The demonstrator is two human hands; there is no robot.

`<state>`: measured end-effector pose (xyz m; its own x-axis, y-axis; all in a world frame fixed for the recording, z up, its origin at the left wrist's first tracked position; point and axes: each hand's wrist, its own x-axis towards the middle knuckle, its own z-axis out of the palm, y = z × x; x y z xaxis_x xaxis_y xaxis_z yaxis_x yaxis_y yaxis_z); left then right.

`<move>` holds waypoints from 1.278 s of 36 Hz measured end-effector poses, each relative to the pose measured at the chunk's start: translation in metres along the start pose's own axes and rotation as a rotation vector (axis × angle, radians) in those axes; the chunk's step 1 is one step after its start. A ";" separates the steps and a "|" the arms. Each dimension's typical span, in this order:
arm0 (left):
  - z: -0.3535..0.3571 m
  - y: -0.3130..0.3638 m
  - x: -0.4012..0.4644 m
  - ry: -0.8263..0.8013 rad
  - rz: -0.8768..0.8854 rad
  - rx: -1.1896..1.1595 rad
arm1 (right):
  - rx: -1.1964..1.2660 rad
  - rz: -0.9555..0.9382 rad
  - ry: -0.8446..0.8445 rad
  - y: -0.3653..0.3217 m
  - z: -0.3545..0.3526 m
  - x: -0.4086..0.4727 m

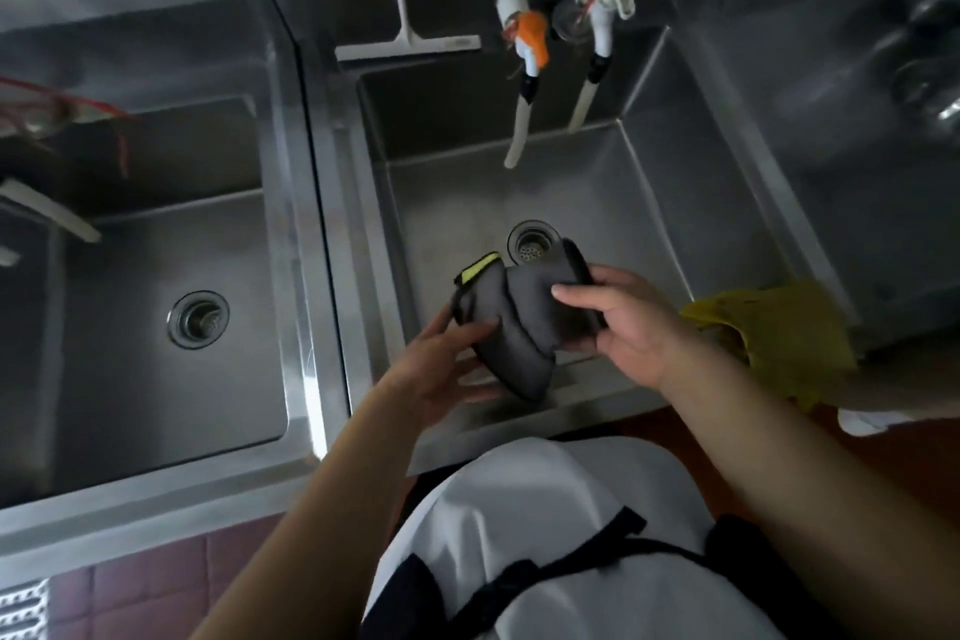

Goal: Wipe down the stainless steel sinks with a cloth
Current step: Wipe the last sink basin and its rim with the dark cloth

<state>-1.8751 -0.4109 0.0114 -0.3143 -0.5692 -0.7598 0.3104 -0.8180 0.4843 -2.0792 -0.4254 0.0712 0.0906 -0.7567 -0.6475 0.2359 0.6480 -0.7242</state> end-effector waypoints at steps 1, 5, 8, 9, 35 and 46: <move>0.003 -0.006 -0.002 -0.018 -0.010 -0.030 | -0.014 -0.024 -0.013 -0.002 0.005 -0.005; 0.017 -0.016 -0.013 -0.105 -0.071 -0.244 | -0.077 -0.118 -0.078 -0.020 0.016 -0.020; 0.020 -0.019 -0.020 -0.120 -0.058 -0.291 | -0.119 -0.201 -0.085 -0.042 0.011 -0.028; 0.021 -0.020 -0.020 -0.112 -0.037 -0.288 | -0.137 -0.224 -0.080 -0.050 0.007 -0.030; 0.053 -0.112 -0.054 0.348 0.476 -0.002 | 0.071 0.039 0.043 0.029 -0.199 -0.073; 0.034 -0.175 -0.055 0.675 0.427 0.227 | 0.011 0.328 0.221 0.104 -0.212 -0.065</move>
<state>-1.9431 -0.2390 -0.0166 0.4178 -0.7210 -0.5529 0.0702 -0.5811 0.8108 -2.2656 -0.2907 -0.0123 -0.0476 -0.4719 -0.8803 0.2397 0.8502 -0.4687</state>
